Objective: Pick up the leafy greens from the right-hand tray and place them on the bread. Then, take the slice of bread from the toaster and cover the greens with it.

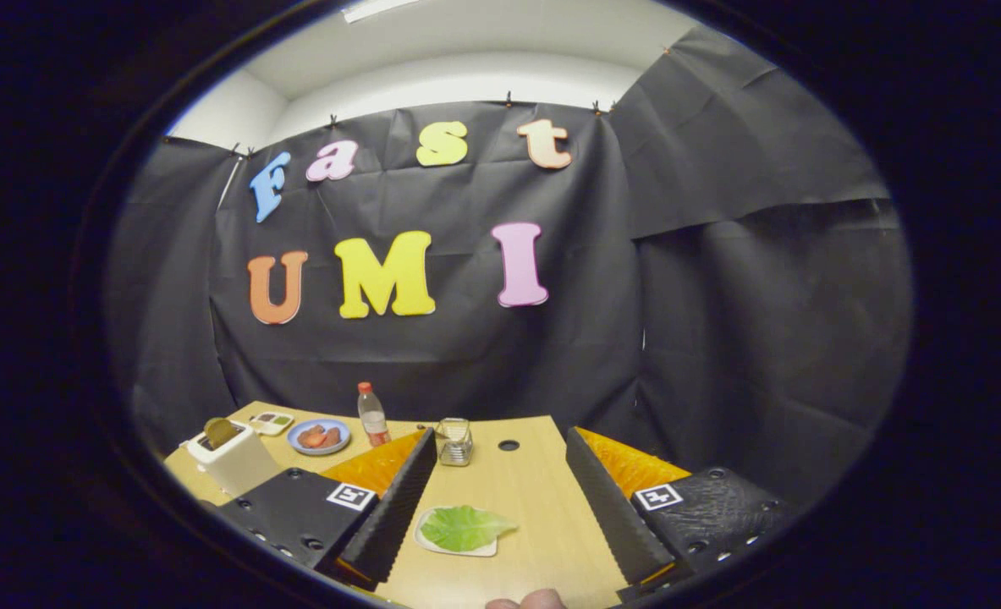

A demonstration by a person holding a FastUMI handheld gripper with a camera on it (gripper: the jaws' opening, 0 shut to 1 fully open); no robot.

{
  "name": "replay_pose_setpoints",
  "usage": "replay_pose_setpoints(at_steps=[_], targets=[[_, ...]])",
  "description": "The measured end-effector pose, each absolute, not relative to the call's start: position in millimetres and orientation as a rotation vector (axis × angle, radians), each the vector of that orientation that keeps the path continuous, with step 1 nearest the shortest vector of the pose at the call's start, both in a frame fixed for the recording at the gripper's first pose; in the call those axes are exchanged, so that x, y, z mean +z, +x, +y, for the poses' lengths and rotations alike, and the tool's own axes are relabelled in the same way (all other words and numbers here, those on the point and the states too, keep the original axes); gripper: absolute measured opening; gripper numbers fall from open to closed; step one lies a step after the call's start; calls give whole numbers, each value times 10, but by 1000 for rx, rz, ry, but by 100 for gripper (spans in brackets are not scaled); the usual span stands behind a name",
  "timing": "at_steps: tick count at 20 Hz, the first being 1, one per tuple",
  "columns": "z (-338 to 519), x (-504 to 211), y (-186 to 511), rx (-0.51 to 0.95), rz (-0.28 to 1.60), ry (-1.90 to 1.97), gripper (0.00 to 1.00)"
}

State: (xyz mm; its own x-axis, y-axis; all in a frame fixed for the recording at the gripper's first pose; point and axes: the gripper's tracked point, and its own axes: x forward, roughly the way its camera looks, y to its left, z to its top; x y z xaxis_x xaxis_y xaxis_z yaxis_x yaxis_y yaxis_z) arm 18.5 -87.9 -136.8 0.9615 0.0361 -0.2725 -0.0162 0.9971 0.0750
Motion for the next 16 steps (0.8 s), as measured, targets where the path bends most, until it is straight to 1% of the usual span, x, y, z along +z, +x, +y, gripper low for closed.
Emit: replay_pose_setpoints(at_steps=[6,12,16], targets=[[-865,-2258,476,80,385,88,95],[-776,-3383,801,90,541,101,96],[-677,-3935,997,106,623,81,96]])
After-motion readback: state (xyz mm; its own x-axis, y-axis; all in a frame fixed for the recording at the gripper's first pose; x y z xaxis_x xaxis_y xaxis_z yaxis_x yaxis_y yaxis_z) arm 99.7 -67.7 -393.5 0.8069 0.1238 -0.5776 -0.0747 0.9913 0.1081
